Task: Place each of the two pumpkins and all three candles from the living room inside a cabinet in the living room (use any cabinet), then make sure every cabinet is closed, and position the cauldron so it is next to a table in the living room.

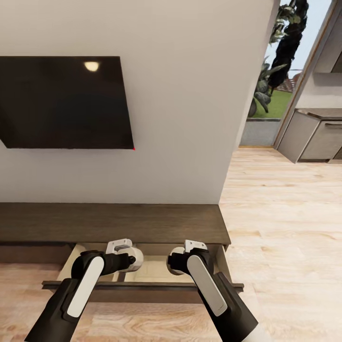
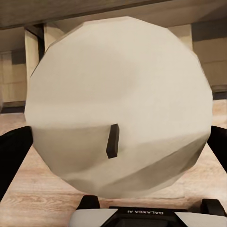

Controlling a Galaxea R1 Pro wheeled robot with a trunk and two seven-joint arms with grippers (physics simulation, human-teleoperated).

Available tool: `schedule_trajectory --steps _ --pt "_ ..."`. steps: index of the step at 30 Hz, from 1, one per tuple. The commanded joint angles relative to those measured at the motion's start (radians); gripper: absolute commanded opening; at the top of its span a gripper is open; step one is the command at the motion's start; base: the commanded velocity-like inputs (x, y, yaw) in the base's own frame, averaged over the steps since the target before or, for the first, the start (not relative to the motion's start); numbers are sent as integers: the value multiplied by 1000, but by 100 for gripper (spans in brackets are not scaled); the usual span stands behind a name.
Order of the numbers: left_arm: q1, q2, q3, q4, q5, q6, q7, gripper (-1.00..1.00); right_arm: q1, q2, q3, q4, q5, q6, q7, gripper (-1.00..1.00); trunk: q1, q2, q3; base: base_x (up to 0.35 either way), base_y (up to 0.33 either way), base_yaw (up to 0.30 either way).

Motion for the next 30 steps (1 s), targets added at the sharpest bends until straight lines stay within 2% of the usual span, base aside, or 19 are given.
schedule_trajectory --steps 1,11,20,30 --pt "0 0 -1 1 2 -1 -1 -100 0 0 0 1 0 0 0 -100 0 0 0 -5 14 0" --pt "0 -1 -2 2 -2 -2 0 -100 0 0 0 1 2 0 0 -100 0 0 0 55 -2 0" --pt "0 -1 -3 2 -2 -2 0 -100 0 0 0 1 3 -3 1 -100 0 0 0 222 -50 0" --pt "0 -1 -3 3 -1 -2 -1 -100 0 0 2 7 2 -47 2 -100 0 0 0 102 -1 0"
